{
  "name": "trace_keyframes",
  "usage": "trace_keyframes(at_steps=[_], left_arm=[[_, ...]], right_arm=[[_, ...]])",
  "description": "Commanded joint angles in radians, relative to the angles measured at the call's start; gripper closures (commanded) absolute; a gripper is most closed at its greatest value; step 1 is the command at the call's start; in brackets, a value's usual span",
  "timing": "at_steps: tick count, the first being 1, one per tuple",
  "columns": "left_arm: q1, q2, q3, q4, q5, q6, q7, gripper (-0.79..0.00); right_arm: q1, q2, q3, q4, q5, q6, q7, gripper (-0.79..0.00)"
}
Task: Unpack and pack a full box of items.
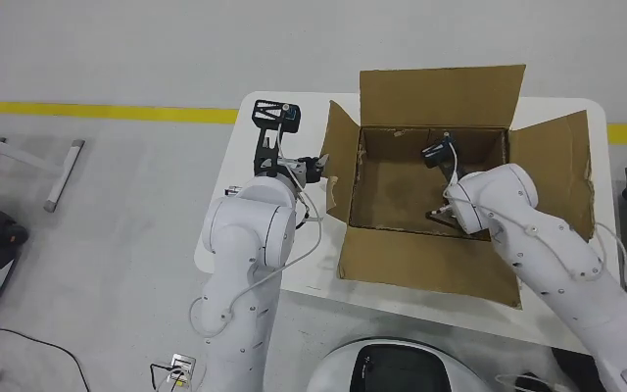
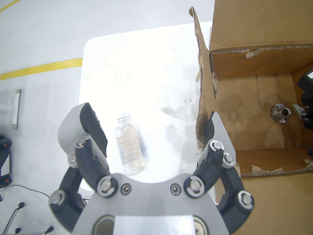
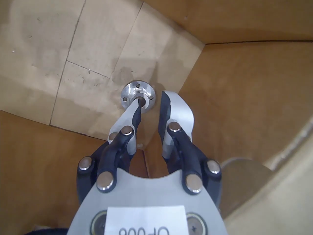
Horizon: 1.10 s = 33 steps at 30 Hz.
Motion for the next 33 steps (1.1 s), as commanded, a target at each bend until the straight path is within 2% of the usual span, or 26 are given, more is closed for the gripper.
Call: trace_keyframes(at_steps=[1,10,33], left_arm=[[0.000,0.000,0.000,0.000,0.000,0.000,0.000,-0.785],[0.000,0.000,0.000,0.000,0.000,0.000,0.000,-0.785],[0.000,0.000,0.000,0.000,0.000,0.000,0.000,-0.785]], right_arm=[[0.014,-0.004,-0.010,0.020,0.018,-0.009,0.000,-0.302],[0.045,-0.017,-0.059,0.086,0.006,-0.017,0.000,-0.369],[0.055,-0.035,-0.078,0.162,0.034,-0.017,0.000,-0.351]])
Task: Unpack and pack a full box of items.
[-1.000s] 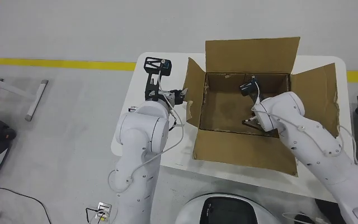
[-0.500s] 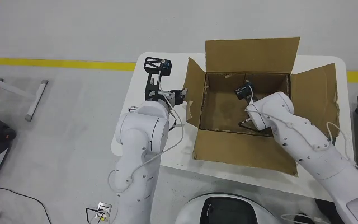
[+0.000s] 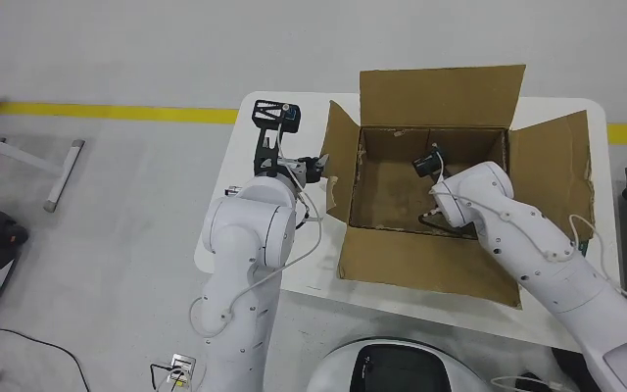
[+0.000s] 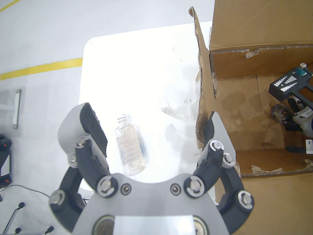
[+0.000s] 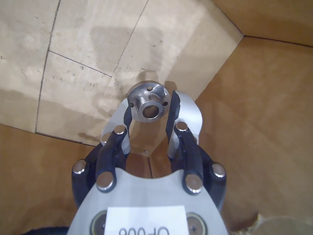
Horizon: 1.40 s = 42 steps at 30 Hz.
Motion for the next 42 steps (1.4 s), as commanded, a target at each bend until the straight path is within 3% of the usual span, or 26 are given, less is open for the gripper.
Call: trace_keyframes(at_steps=[1,8,10,16,17,18,19,26,31,42], left_arm=[[0.000,0.000,0.000,0.000,0.000,0.000,0.000,-0.785],[0.000,0.000,0.000,0.000,0.000,0.000,0.000,-0.785],[0.000,0.000,0.000,0.000,0.000,0.000,0.000,-0.785],[0.000,0.000,0.000,0.000,0.000,0.000,0.000,-0.785],[0.000,0.000,0.000,0.000,0.000,0.000,0.000,-0.785],[0.000,0.000,0.000,0.000,0.000,0.000,0.000,-0.785],[0.000,0.000,0.000,0.000,0.000,0.000,0.000,-0.785],[0.000,0.000,0.000,0.000,0.000,0.000,0.000,-0.785],[0.000,0.000,0.000,0.000,0.000,0.000,0.000,-0.785],[0.000,0.000,0.000,0.000,0.000,0.000,0.000,-0.785]], right_arm=[[-0.001,-0.001,0.001,0.003,-0.004,0.001,0.000,-0.348],[-0.005,-0.006,0.006,0.013,-0.009,0.006,0.000,-0.286],[-0.008,-0.008,0.003,0.015,-0.012,0.009,0.000,-0.219],[-0.015,-0.015,-0.003,0.022,-0.015,0.013,0.000,-0.163],[-0.017,-0.016,-0.002,0.023,-0.016,0.013,0.000,-0.114],[-0.018,-0.017,-0.001,0.023,-0.014,0.013,0.000,-0.012],[-0.020,-0.017,0.000,0.023,-0.014,0.012,0.000,0.000],[-0.049,-0.014,0.051,-0.052,0.018,-0.007,0.000,0.000],[-0.095,-0.001,0.148,-0.167,0.083,-0.037,-0.015,0.000],[-0.231,0.040,0.538,-0.398,0.430,-0.162,-0.119,0.000]])
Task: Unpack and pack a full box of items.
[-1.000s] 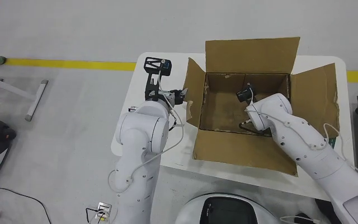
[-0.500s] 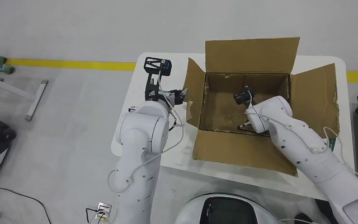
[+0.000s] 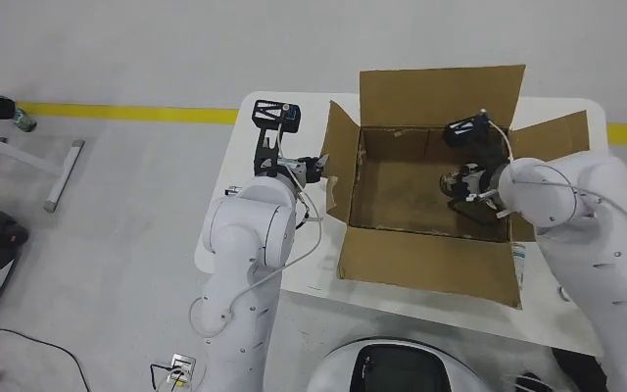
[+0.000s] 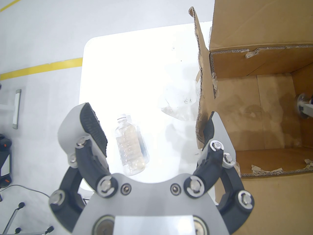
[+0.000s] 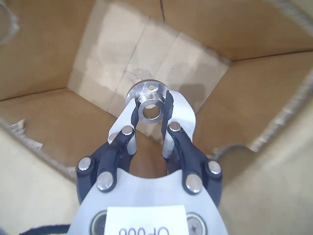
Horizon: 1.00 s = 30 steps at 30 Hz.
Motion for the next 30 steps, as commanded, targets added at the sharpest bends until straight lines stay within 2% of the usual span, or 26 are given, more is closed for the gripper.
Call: trace_keyframes(at_steps=[1,5,9,21,25,30], left_arm=[[0.000,0.000,0.000,0.000,0.000,0.000,0.000,-0.785],[0.000,0.000,0.000,0.000,0.000,0.000,0.000,-0.785],[0.000,0.000,0.000,0.000,0.000,0.000,0.000,-0.785],[0.000,0.000,0.000,0.000,0.000,0.000,0.000,-0.785],[0.000,0.000,0.000,0.000,0.000,0.000,0.000,-0.785],[0.000,0.000,0.000,0.000,0.000,0.000,0.000,-0.785]], right_arm=[[-0.033,0.006,0.091,-0.023,0.112,-0.043,-0.040,0.000],[-0.094,0.014,0.210,-0.041,0.287,-0.118,-0.099,0.000],[-0.144,0.022,0.257,-0.063,0.361,-0.165,-0.121,0.000],[-0.167,0.025,0.260,-0.074,0.374,-0.180,-0.134,0.000],[-0.189,0.027,0.254,-0.104,0.373,-0.170,-0.202,0.000],[-0.206,0.035,0.331,-0.177,0.384,-0.118,-0.257,0.000]])
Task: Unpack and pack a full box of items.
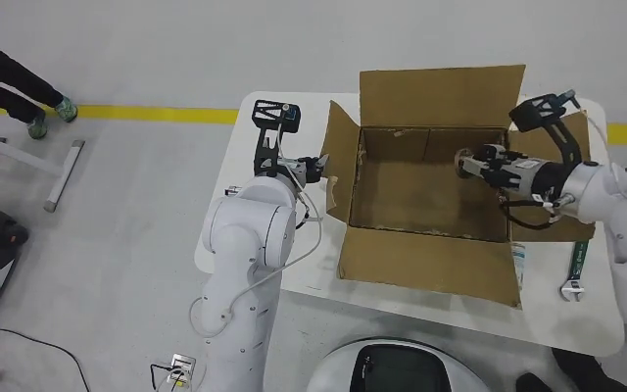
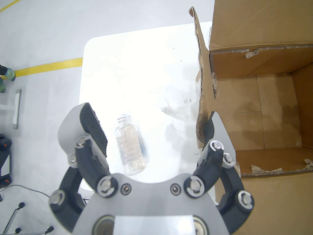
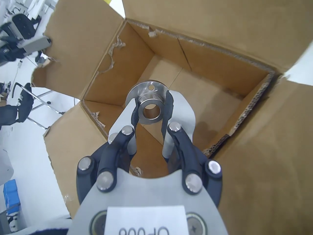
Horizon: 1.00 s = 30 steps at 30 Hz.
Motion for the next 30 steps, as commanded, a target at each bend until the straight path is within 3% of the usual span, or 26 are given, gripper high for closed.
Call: trace_keyframes(at_steps=[1,8,12,24,30], left_arm=[[0.000,0.000,0.000,0.000,0.000,0.000,0.000,-0.785],[0.000,0.000,0.000,0.000,0.000,0.000,0.000,-0.785],[0.000,0.000,0.000,0.000,0.000,0.000,0.000,-0.785],[0.000,0.000,0.000,0.000,0.000,0.000,0.000,-0.785],[0.000,0.000,0.000,0.000,0.000,0.000,0.000,-0.785]], right_arm=[[-0.010,0.003,0.038,-0.026,0.011,0.018,-0.015,0.000],[-0.104,0.015,0.285,-0.151,0.097,0.094,-0.046,0.000],[-0.198,0.018,0.444,-0.174,0.170,0.070,-0.041,0.000],[-0.470,0.013,0.721,-0.059,0.397,-0.177,-0.010,0.000],[-0.602,0.009,0.744,0.026,0.432,-0.307,0.022,0.000]])
